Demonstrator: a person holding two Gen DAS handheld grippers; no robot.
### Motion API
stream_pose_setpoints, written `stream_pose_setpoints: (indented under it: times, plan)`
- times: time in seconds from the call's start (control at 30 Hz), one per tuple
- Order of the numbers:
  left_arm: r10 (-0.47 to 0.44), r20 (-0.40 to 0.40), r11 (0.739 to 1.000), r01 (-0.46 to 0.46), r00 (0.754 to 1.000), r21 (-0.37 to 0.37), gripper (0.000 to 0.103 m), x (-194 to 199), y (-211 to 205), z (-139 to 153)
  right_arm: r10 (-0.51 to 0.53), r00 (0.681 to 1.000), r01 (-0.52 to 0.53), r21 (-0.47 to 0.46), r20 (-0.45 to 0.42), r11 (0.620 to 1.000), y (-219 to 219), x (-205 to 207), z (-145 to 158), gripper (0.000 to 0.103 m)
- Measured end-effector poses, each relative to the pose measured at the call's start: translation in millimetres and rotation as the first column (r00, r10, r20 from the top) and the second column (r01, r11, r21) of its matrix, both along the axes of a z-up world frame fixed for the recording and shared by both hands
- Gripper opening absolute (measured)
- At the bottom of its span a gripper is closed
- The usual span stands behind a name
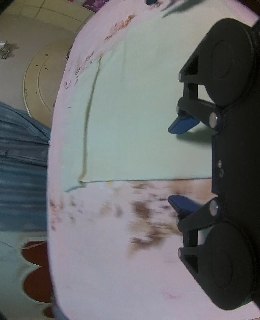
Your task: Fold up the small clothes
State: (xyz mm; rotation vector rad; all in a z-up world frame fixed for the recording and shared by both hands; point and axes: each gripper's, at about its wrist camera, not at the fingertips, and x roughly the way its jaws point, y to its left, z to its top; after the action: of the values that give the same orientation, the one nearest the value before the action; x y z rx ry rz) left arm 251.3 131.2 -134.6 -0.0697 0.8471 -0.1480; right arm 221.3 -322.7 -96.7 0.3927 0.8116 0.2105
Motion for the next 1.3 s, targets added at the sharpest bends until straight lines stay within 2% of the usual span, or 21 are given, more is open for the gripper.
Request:
stream_pose_setpoints:
  times: [0.17, 0.27, 0.33, 0.47, 0.57, 0.63, 0.73, 0.77, 0.8, 0.83, 0.87, 0.9, 0.97, 1.03, 1.07, 1.1, 1.2, 1.3]
  plan:
    - [0.031, -0.041, 0.993, -0.036, 0.999, -0.116, 0.046, -37, 16, -6, 0.026, 0.996, -0.019, 0.081, -0.085, 0.997, -3, -30, -23, 0.048]
    - [0.040, -0.078, 0.969, -0.058, 0.996, -0.239, 0.040, -50, 28, -8, 0.033, 0.993, -0.015, 0.155, -0.111, 0.988, -6, -47, -33, 0.047]
    - [0.035, -0.103, 0.945, -0.066, 0.994, -0.320, 0.037, -58, 36, -12, 0.032, 0.992, -0.008, 0.197, -0.119, 0.980, -8, -58, -36, 0.047]
    - [0.029, -0.153, 0.868, -0.101, 0.988, -0.486, 0.031, -72, 52, -25, 0.035, 0.990, 0.007, 0.294, -0.137, 0.956, -14, -72, -41, 0.047]
    - [0.022, -0.167, 0.820, -0.113, 0.986, -0.561, 0.029, -79, 57, -34, 0.047, 0.988, 0.010, 0.367, -0.146, 0.930, -17, -76, -45, 0.047]
    - [0.022, -0.164, 0.812, -0.114, 0.986, -0.573, 0.029, -79, 58, -37, 0.057, 0.988, 0.007, 0.412, -0.142, 0.911, -17, -75, -47, 0.047]
    - [0.020, -0.160, 0.799, -0.112, 0.987, -0.591, 0.029, -73, 57, -41, 0.063, 0.986, 0.016, 0.470, -0.152, 0.883, -18, -67, -52, 0.021]
    - [0.017, -0.156, 0.796, -0.108, 0.988, -0.595, 0.025, -71, 56, -41, 0.062, 0.987, 0.019, 0.486, -0.150, 0.873, -18, -65, -53, 0.018]
    - [0.018, -0.150, 0.800, -0.105, 0.988, -0.591, 0.002, -72, 55, -40, 0.061, 0.988, 0.018, 0.494, -0.143, 0.869, -18, -64, -52, 0.012]
    - [0.028, -0.131, 0.796, -0.101, 0.991, -0.597, 0.003, -74, 55, -37, 0.057, 0.990, 0.013, 0.481, -0.131, 0.876, -17, -65, -48, 0.003]
    - [0.036, -0.088, 0.775, -0.083, 0.995, -0.626, 0.004, -80, 59, -32, 0.058, 0.993, -0.001, 0.477, -0.104, 0.879, -17, -67, -41, 0.003]
    - [0.047, -0.053, 0.774, -0.070, 0.997, -0.630, 0.004, -84, 60, -25, 0.063, 0.996, -0.023, 0.485, -0.065, 0.874, -18, -71, -33, 0.003]
    - [0.059, -0.062, 0.820, -0.083, 0.996, -0.567, 0.004, -83, 58, -23, 0.073, 0.997, -0.060, 0.469, -0.010, 0.881, -22, -76, -19, 0.003]
    - [0.059, -0.129, 0.849, -0.118, 0.990, -0.515, 0.004, -77, 55, -35, 0.080, 0.995, -0.047, 0.400, -0.067, 0.915, -22, -69, -25, 0.003]
    - [0.063, -0.144, 0.848, -0.129, 0.988, -0.514, 0.004, -76, 55, -39, 0.079, 0.990, -0.033, 0.367, -0.112, 0.929, -20, -63, -31, 0.003]
    - [0.073, -0.140, 0.834, -0.137, 0.988, -0.535, 0.004, -77, 56, -40, 0.076, 0.987, -0.021, 0.364, -0.138, 0.931, -21, -60, -36, 0.003]
    - [0.101, -0.110, 0.811, -0.146, 0.989, -0.566, 0.004, -81, 57, -31, 0.060, 0.995, -0.021, 0.416, -0.080, 0.909, -25, -64, -28, 0.003]
    - [0.130, -0.065, 0.794, -0.143, 0.989, -0.591, 0.003, -76, 64, -15, 0.059, 0.998, -0.053, 0.403, -0.002, 0.913, -25, -60, -7, 0.003]
